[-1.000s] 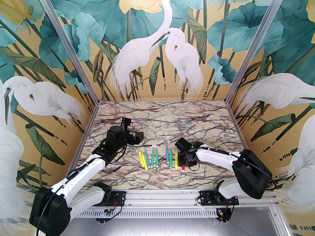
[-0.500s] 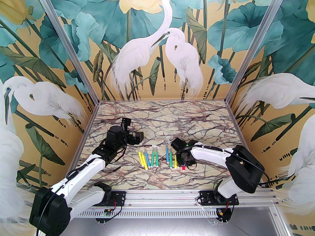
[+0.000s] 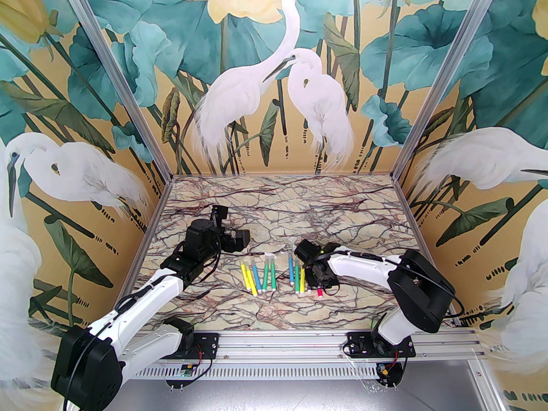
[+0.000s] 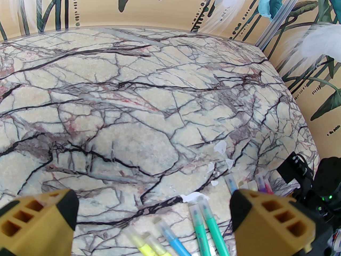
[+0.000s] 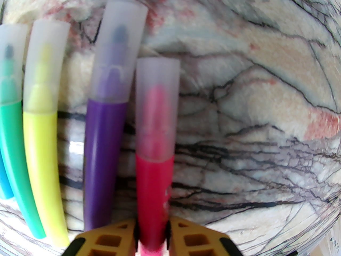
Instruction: Open the pen caps
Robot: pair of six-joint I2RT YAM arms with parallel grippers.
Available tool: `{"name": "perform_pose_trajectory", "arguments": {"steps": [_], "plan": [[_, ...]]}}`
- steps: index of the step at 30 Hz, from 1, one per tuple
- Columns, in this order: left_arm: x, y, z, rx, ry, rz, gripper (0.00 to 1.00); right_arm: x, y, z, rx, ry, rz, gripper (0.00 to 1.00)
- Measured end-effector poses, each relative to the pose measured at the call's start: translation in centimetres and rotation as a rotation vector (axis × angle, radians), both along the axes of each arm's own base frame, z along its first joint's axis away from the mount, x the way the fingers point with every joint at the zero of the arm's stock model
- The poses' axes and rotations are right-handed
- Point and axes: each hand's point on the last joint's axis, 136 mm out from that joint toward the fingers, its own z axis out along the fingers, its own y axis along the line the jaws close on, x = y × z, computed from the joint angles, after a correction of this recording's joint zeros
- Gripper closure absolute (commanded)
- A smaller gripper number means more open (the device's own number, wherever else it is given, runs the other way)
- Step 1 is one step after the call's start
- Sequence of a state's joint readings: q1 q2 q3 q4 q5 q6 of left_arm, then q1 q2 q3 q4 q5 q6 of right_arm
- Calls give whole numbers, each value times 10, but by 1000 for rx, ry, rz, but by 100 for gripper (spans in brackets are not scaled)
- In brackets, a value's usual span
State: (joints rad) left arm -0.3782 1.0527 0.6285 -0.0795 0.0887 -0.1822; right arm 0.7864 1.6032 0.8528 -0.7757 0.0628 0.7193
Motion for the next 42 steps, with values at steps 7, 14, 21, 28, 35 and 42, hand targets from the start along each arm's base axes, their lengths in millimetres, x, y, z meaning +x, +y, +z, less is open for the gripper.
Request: {"name": "perform_pose_trajectory", "arguments": {"steps": [7,14,21,28,35,42], "plan": [[0,0,0,-15,8,9,1,0,0,1,7,-8,1,81],[-1,-1,-1,-34,20,12,1,1,-1,2,16,-29,6,84],[-2,-7,-7,-57,54,-6,1,9,-4,11,32,-104,23,86],[-3,-19,-11,-100,101,-49,2,22,8,43,122,-224,73,87],[-6,-41,-4,-178,130,-149,4,32,27,74,247,-334,161,88],[-21,-72,8,-285,154,-306,6,31,54,103,427,-421,268,88]]}}
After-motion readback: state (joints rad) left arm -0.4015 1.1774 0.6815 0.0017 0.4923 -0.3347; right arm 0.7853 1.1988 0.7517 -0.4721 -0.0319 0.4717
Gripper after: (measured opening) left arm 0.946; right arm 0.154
